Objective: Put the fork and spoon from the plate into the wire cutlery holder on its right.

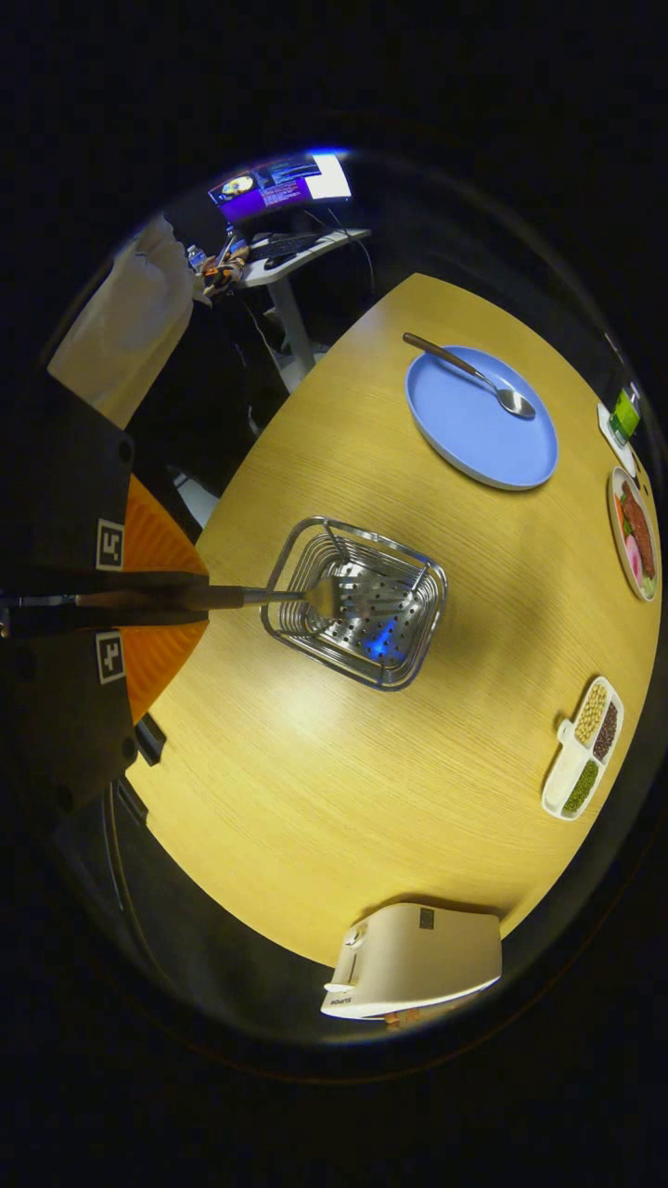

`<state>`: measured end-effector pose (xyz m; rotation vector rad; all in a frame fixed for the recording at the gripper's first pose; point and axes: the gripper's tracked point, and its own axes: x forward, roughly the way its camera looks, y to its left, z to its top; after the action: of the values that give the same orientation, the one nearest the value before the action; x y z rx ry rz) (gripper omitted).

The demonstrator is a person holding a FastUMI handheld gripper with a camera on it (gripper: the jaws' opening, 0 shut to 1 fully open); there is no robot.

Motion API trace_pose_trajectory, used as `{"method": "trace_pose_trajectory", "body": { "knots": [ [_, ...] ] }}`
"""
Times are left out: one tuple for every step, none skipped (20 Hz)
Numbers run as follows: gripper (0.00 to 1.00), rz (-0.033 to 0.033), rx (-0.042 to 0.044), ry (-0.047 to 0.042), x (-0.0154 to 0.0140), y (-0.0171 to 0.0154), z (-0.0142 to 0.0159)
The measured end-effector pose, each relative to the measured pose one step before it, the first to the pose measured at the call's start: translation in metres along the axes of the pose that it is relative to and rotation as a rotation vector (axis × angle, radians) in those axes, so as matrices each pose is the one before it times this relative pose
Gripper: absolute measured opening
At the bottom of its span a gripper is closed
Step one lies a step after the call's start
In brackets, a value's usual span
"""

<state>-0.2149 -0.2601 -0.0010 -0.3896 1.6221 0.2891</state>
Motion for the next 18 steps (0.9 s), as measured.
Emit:
{"method": "trace_pose_trajectory", "body": {
  "knots": [
    [0.09,-0.00746,-0.00522,0.01675,0.00152,-0.00267,0.00127],
    [0.09,-0.00348,-0.00296,0.01626,0.00193,-0.00149,0.00275],
    [0.09,-0.00165,-0.00145,0.01712,0.00267,-0.0015,0.00081],
    [0.09,-0.00201,0.00162,0.01743,0.00236,-0.00081,0.00174],
    [0.09,-0.00423,0.00346,0.01029,0.00191,-0.00208,0.00173],
    [0.11,-0.00584,0.00191,0.00933,0.00247,-0.00143,0.00317],
    [0.11,-0.00503,-0.00012,0.0044,0.00199,-0.00118,0.00231],
    [0.11,0.00429,0.00602,-0.00528,0.00032,0.00094,0.0051],
    [0.12,0.00385,0.01136,-0.00335,0.0018,-0.00052,0.00372],
    [0.14,0.0071,0.0154,-0.01427,-0.00067,0.0014,0.00548],
    [0.15,0.00328,0.01018,-0.01757,-0.00186,0.00107,0.00353],
    [0.21,0.00414,0.00171,-0.01949,-0.00366,0.00104,0.0042],
    [0.26,0.00019,-0.00048,-0.0212,-0.0037,-0.00122,0.00155],
    [0.33,0.01058,0.00167,-0.02248,-0.00532,0.00253,0.00264],
    [0.42,0.0016,-0.00115,-0.02414,-0.00216,0.00139,0.00118],
    [0.59,0.00728,-0.00056,-0.02769,-0.0055,0.00237,0.00163],
    [0.65,0.01816,0.00335,-0.03071,-0.00677,0.00599,-0.00054],
    [0.8,0.01479,0.00872,-0.03662,-0.00619,0.00648,0.0011]
  ]
}}
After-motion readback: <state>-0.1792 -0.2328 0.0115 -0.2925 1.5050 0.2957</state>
